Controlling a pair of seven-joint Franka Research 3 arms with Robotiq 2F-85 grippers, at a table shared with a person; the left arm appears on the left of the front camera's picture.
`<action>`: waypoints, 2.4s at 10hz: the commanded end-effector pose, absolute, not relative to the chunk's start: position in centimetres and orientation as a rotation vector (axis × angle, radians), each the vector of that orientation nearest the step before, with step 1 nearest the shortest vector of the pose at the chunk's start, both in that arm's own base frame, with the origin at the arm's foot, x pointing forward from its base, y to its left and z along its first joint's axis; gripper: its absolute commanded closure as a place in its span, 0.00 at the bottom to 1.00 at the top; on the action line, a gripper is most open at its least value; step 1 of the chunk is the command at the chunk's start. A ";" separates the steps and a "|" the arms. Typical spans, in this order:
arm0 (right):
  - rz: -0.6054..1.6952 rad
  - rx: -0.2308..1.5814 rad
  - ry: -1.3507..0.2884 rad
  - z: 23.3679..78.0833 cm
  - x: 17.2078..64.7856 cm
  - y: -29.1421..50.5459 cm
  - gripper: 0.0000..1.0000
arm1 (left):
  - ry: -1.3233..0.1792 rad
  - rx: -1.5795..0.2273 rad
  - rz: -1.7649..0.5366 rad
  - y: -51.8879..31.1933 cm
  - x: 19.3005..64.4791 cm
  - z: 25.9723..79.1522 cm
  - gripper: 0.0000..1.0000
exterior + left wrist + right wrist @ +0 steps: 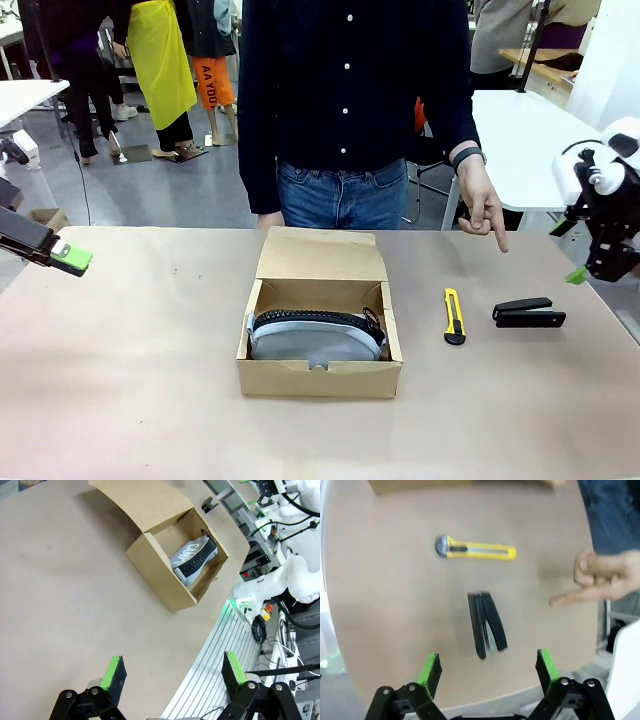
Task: Pack the items into the box.
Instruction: Pick up the item specified by the human and place it in the Mailer Box.
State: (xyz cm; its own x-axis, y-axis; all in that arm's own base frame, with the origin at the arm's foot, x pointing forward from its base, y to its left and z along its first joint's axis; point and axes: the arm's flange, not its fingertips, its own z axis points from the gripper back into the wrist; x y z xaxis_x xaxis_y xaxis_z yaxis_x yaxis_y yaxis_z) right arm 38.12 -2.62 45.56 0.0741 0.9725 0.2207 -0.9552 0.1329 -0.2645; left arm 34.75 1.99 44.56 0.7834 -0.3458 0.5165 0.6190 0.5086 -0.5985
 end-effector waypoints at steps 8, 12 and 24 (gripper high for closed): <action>1.457 0.002 -0.432 46.2 37.6 -1.9 0.00 | -0.360 -0.852 -0.608 2.3 34.6 44.5 0.00; 1.455 -0.079 -0.315 42.8 38.6 -1.0 0.00 | -0.360 -0.852 -0.608 2.3 34.6 44.5 0.00; 1.402 -0.080 -0.166 30.4 43.7 -1.9 0.00 | -0.360 -0.852 -0.608 2.3 34.6 44.5 0.00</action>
